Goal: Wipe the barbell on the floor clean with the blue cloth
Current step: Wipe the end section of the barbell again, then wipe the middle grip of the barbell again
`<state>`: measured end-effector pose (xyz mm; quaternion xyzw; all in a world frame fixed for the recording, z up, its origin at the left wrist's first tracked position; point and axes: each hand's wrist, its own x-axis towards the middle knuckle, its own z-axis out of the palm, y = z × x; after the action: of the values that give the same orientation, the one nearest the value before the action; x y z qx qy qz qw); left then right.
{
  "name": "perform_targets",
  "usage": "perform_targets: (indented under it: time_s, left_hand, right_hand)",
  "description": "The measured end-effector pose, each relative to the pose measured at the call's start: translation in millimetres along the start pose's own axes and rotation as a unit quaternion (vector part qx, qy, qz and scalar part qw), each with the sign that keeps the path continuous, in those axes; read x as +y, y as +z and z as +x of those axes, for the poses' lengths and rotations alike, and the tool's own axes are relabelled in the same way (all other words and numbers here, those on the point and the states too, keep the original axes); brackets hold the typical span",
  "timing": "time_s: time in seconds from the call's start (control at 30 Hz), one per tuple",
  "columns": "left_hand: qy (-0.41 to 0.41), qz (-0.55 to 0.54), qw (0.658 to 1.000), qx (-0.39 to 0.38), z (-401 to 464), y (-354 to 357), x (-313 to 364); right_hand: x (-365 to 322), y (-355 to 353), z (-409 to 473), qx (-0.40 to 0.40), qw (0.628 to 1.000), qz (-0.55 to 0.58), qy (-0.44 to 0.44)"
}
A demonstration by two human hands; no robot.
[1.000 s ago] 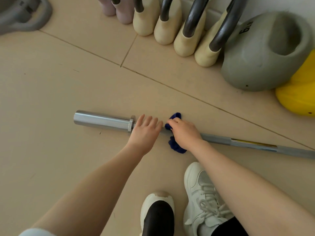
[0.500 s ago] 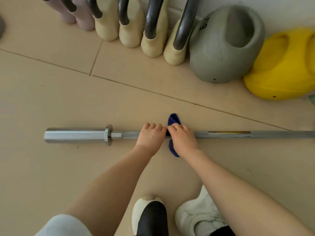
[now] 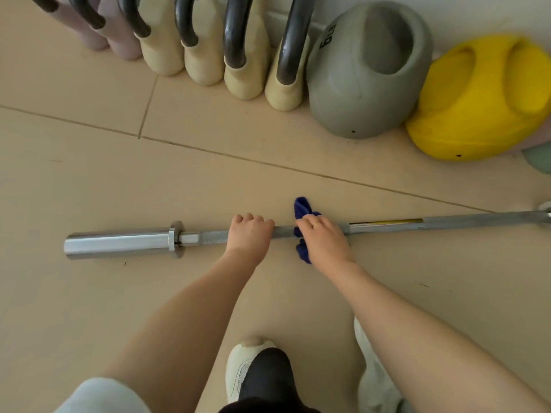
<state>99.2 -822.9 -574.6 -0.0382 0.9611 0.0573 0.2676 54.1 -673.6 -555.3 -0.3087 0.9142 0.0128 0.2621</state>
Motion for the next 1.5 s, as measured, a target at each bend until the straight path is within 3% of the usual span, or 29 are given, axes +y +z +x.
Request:
perform_targets:
  time_s: [0.07, 0.17, 0.27, 0.33, 0.47, 0.53, 0.6, 0.73, 0.87, 0.97, 1.03, 1.23, 1.5]
  left_hand:
    - [0.004, 0.005, 1.0, 0.0, -1.1, -1.0, 0.8]
    - [0.0, -0.005, 1.0, 0.01, -3.7, 3.9, 1.0]
    - [-0.009, -0.014, 1.0, 0.016, -5.1, 7.1, 2.4]
    - [-0.02, -0.021, 0.999, 0.019, -7.6, 7.6, 4.4]
    - [-0.025, -0.025, 0.999, 0.02, -8.2, 9.4, 6.7]
    - [-0.025, -0.016, 0.999, 0.019, -7.1, 8.7, 4.8]
    - [-0.028, -0.012, 0.999, 0.016, -7.3, 7.4, 3.6]
    - [-0.029, -0.009, 1.0, 0.006, -8.2, 2.8, 9.2]
    - [-0.015, 0.026, 1.0, -0.001, -9.5, -1.7, 12.3]
    - [-0.008, 0.067, 0.998, -0.012, -11.2, -4.7, 14.9]
    - [-0.007, 0.088, 0.996, -0.029, -9.6, -9.5, 15.7]
    - [0.04, 0.098, 0.993, -0.045, 11.5, -46.3, 36.7]
    - [0.146, 0.145, 0.978, -0.029, 63.2, -79.1, 153.1]
  right_hand:
    - [27.8, -3.5, -11.7, 0.0, 1.0, -0.006, 0.028]
    - [73.4, -2.4, -30.4, 0.013, 0.989, -0.041, 0.139]
    - [88.4, 1.8, -30.6, 0.025, 0.975, -0.007, 0.222]
    - [72.0, 4.6, -22.1, 0.028, 0.982, 0.032, 0.183]
    - [20.9, 10.6, -10.2, 0.018, 0.999, 0.041, 0.006]
    - [21.7, 7.6, -5.6, 0.017, 0.999, 0.033, -0.029]
    - [37.3, 2.9, -5.3, 0.011, 1.0, 0.017, -0.008]
    - [61.7, 2.6, -9.8, 0.023, 0.992, -0.015, 0.121]
    - [45.0, 10.6, -9.2, 0.034, 0.987, 0.151, 0.033]
    - [58.3, -10.8, -11.4, 0.009, 0.951, 0.302, 0.06]
    - [84.0, -27.2, -13.7, 0.02, 0.941, 0.326, 0.089]
    - [179.7, -65.3, -28.3, 0.091, 0.936, 0.302, 0.158]
    - [259.3, -74.9, -40.2, 0.204, 0.956, 0.136, 0.163]
